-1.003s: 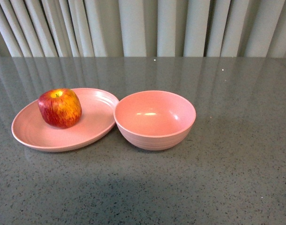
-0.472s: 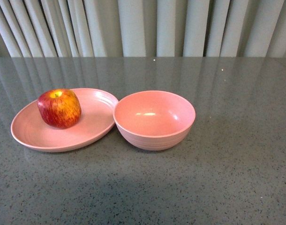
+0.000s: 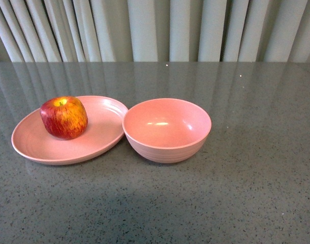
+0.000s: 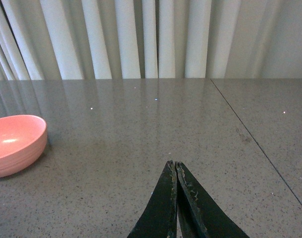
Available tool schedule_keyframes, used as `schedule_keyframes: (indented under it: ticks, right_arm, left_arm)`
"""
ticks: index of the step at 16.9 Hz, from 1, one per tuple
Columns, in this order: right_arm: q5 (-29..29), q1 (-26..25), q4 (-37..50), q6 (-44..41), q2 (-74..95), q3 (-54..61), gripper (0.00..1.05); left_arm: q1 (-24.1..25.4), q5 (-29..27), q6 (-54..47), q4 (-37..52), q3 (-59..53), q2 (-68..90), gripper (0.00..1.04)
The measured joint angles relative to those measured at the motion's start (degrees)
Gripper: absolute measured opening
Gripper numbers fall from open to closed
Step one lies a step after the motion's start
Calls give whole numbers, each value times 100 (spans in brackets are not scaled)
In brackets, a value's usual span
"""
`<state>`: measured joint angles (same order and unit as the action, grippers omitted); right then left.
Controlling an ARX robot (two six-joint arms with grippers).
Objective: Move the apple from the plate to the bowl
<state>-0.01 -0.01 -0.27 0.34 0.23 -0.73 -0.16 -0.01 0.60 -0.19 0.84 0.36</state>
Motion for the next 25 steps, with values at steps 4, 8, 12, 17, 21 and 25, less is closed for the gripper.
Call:
schedule_keyframes:
  ticks: [4,8,12,17,21,25]
  right_arm:
    - [0,0,0,0,0,0,25]
    - [0,0,0,0,0,0,67]
    - [0,0,0,2,0,0,99]
    - [0,0,0,0,0,0,98]
    - [0,0,0,0,0,0,98]
    - [-2,0,4,2,0,0,98]
  left_arm:
    - [0,0,0,0,0,0,98]
    - [0,0,0,0,0,0,98]
    - [0,0,0,0,0,0,98]
    - [0,0,0,0,0,0,98]
    - [0,0,0,0,0,0,98]
    - [-446,-968,243,-1517,693,1139,98]
